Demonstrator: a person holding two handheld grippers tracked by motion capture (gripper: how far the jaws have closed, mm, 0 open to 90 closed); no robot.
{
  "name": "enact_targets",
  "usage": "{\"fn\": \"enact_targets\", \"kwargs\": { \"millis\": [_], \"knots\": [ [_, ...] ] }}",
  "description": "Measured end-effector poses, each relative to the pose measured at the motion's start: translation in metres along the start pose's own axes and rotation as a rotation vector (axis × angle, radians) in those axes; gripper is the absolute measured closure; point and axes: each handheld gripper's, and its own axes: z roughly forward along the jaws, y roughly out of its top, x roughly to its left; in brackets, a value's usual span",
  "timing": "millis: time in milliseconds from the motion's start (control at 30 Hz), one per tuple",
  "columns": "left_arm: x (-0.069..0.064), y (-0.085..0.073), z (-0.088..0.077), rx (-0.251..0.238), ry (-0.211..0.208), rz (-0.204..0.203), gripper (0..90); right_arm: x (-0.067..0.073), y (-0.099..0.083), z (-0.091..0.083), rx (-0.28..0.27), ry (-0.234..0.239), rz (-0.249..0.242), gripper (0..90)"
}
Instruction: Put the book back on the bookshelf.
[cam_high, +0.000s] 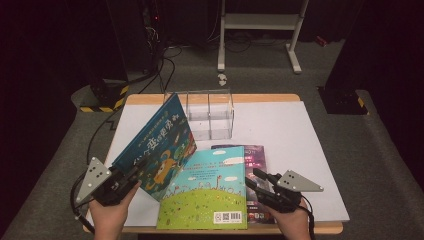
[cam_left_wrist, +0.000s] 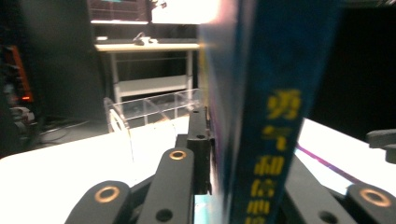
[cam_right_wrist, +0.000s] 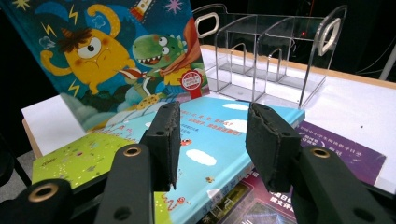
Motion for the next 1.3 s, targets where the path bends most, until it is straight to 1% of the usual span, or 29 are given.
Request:
{"fn": "enact_targets", "kwargs": {
  "millis": [67, 133, 200, 233, 267, 300, 333, 400, 433, 533, 633, 700, 833, 1033, 1200, 1300],
  "knots": [
    [0.003, -0.001, 0.001, 0.004, -0.029, -0.017, 78.2, -0.001, -0.001, -0.001, -0.002, -0.001, 0.007, 54.7],
    [0.007, -0.002, 0.001, -0.006, -0.046, -0.039, 77.1, -0.003, -0.001, -0.001, -0.005, 0.001, 0.016, 54.4],
    [0.009, -0.002, 0.001, -0.009, -0.055, -0.047, 76.6, -0.003, -0.002, -0.001, -0.003, 0.002, 0.02, 54.2],
    [0.01, -0.002, 0.001, -0.012, -0.053, -0.043, 76.6, -0.003, -0.002, -0.001, -0.003, 0.003, 0.023, 54.2],
    [0.009, -0.003, 0.001, -0.018, -0.044, -0.026, 76.9, -0.004, -0.003, -0.001, -0.003, 0.004, 0.025, 54.1],
    [0.007, -0.004, 0.001, -0.022, -0.03, 0.002, 77.8, -0.004, -0.003, -0.001, -0.003, 0.005, 0.026, 54.1],
    [0.006, -0.004, 0.001, -0.021, -0.019, 0.021, 78.4, -0.003, -0.003, 0.0, -0.002, 0.006, 0.026, 54.1],
    [0.002, -0.003, 0.002, -0.017, 0.01, 0.072, 79.9, -0.003, -0.004, 0.0, 0.003, 0.008, 0.028, 54.0],
    [0.001, -0.002, 0.003, -0.016, 0.02, 0.085, 80.5, -0.003, -0.004, 0.001, 0.003, 0.01, 0.029, 54.0],
    [0.002, -0.001, 0.006, -0.022, 0.016, 0.093, 81.3, -0.002, -0.005, 0.002, 0.009, 0.015, 0.032, 54.0],
    [0.004, 0.003, 0.009, -0.031, 0.023, 0.105, 82.1, -0.003, -0.006, 0.001, 0.007, 0.017, 0.036, 54.0],
    [0.007, 0.006, 0.01, -0.04, 0.024, 0.101, 82.4, -0.003, -0.006, 0.001, 0.007, 0.017, 0.041, 54.0],
    [0.013, 0.016, 0.014, -0.037, 0.041, 0.093, 82.7, -0.003, -0.005, 0.0, 0.002, 0.018, 0.044, 54.0],
    [0.03, 0.031, 0.025, -0.004, 0.065, 0.063, 82.8, -0.004, -0.005, -0.002, -0.006, 0.023, 0.046, 54.0],
    [0.04, 0.04, 0.041, -0.011, 0.101, 0.04, 82.8, -0.004, -0.004, -0.004, -0.012, 0.025, 0.048, 54.1],
    [0.045, 0.045, 0.057, -0.015, 0.125, 0.025, 82.8, -0.004, -0.004, -0.004, -0.012, 0.026, 0.05, 54.0]
  ]
}}
